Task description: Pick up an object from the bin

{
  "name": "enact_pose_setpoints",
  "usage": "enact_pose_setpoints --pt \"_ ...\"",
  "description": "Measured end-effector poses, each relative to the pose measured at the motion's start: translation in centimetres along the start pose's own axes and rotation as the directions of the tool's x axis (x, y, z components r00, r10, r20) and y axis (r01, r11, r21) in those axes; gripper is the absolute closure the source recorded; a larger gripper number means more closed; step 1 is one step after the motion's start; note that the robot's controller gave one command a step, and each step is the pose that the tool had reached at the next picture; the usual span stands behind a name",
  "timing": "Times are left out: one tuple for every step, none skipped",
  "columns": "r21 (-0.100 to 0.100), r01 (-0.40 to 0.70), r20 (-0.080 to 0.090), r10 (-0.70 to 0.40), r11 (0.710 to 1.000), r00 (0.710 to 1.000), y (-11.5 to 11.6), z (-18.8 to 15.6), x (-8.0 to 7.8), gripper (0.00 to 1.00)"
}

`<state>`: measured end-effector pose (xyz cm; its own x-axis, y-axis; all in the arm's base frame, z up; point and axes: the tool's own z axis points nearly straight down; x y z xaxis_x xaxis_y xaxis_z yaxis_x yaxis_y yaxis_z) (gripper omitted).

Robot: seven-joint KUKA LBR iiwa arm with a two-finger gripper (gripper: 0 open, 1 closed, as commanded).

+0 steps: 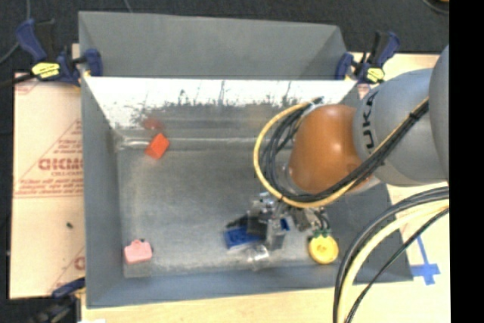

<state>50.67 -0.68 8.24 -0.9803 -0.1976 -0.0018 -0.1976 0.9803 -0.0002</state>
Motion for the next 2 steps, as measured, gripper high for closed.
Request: enact_pose_setpoints --pt "0.0 0.047 -0.003 -0.047 0.999 0.999 0.8 -8.5 -0.5 1.0" --pt "0.0 0.091 -0.001 -0.091 0.996 0.996 2.9 -19.9 -0.1 1.0"
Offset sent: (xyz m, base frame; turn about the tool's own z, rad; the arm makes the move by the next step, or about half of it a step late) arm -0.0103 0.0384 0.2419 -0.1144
